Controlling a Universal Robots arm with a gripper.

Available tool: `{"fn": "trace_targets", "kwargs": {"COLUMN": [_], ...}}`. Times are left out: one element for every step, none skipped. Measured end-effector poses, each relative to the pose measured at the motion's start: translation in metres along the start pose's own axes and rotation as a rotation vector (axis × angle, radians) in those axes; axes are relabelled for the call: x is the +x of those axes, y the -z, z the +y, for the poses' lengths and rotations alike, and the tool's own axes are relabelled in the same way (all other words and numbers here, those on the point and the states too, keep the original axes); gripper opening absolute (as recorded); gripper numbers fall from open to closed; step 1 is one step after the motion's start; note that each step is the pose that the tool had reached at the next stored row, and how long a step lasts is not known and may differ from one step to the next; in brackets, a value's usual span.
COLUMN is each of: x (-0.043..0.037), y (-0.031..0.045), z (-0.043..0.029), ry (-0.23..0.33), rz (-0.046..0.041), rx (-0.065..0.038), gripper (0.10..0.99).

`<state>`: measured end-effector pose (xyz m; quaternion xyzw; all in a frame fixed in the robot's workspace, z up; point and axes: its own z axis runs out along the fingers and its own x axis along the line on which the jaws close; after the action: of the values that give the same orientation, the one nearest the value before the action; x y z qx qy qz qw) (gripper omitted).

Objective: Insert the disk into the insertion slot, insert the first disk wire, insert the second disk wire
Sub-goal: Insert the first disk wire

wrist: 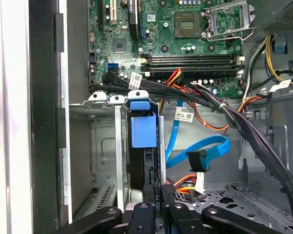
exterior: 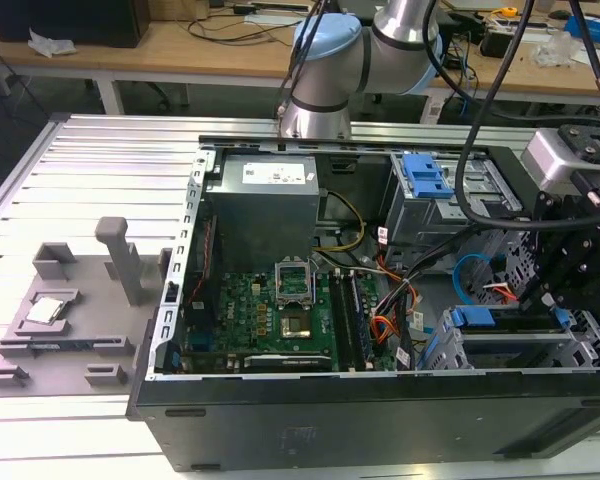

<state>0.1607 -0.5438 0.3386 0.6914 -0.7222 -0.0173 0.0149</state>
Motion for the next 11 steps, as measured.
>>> {"fn": "trace_targets", "kwargs": {"x": [0.0001,0.0001,0.0002,0.0002,0.0002,0.0002,0.0002,0.0002,0.0001,0.0001,0.0002], "y": [-0.0006,-0.0019,-0.0029,-0.0036,-0.0039,-0.0041,-0.0043,-0.0043,-0.0044,-0.0051,-0.0039], "z": [-0.0002,-0.0011,-0.002,-0.0022,-0.0023,-0.0024,-0.0024,-0.0025,-0.0025,-0.0026,-0.0025], "ry": [0.0,0.0,0.0,0.0,0.0,0.0,0.0,0.0,0.0,0.0,0.0], "rz": [0.0,-0.0001,0.0002,0.0003,0.0004,0.0002,-0.0002,-0.0001,-0.0004,-0.0018,0.0001], "rx": [0.0,0.0,0.0,0.0,0.0,0.0,0.0,0.0,0.0,0.0,0.0], "gripper": [0.176,0.176,0.176,0.176,0.176,0.176,0.176,0.176,0.176,0.188,0.251]}}
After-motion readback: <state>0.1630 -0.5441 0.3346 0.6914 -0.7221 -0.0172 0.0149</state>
